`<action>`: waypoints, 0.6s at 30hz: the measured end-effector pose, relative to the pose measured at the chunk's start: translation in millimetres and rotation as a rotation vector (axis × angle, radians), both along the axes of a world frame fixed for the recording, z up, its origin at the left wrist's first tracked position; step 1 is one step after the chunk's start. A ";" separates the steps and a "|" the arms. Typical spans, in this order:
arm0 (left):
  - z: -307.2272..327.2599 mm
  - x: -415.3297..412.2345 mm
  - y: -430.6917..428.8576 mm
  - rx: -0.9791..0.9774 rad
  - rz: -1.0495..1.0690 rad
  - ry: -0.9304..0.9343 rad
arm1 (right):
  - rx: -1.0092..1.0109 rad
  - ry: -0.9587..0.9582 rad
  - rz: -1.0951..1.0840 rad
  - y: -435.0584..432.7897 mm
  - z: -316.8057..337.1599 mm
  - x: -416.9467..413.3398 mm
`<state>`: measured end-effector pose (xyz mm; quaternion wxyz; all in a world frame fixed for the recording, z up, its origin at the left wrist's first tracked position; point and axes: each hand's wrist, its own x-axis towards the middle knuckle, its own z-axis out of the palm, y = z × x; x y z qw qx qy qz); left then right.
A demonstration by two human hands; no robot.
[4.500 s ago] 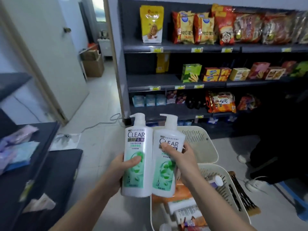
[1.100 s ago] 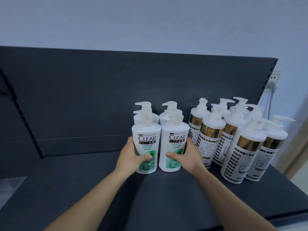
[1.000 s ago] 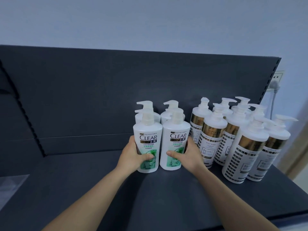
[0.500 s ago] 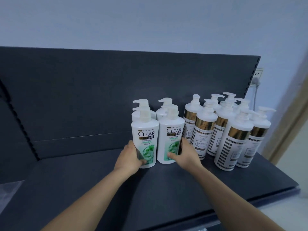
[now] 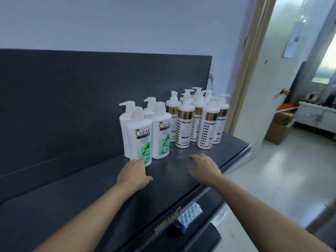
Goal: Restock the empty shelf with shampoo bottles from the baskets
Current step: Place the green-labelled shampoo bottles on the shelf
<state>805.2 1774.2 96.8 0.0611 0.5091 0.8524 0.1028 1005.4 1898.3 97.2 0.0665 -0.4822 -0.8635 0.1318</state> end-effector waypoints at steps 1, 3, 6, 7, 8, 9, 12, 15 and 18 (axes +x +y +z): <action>2.6 5.2 -2.6 0.016 -0.046 0.027 | 0.005 -0.011 -0.033 -10.9 0.3 8.6; 7.0 17.8 -5.5 0.043 -0.146 0.084 | 0.019 -0.026 -0.102 -32.4 0.0 27.8; 10.4 41.2 -8.8 0.057 -0.306 0.157 | 0.021 -0.033 -0.205 -65.8 -1.0 59.7; 10.1 50.0 -9.7 0.056 -0.361 0.176 | 0.012 -0.044 -0.241 -77.6 -1.7 71.2; 9.5 59.4 -10.5 0.053 -0.416 0.185 | 0.004 -0.057 -0.276 -89.4 -2.5 83.1; 8.7 69.7 -11.5 0.051 -0.466 0.185 | -0.001 -0.075 -0.309 -100.3 -3.9 95.5; 5.3 103.5 -17.5 0.053 -0.597 0.184 | -0.008 -0.118 -0.407 -130.3 -9.0 134.0; -0.4 138.3 -25.1 0.073 -0.716 0.196 | -0.017 -0.139 -0.512 -160.3 -12.5 172.2; -3.3 176.4 -36.0 0.070 -0.809 0.209 | -0.032 -0.160 -0.610 -192.1 -17.3 210.3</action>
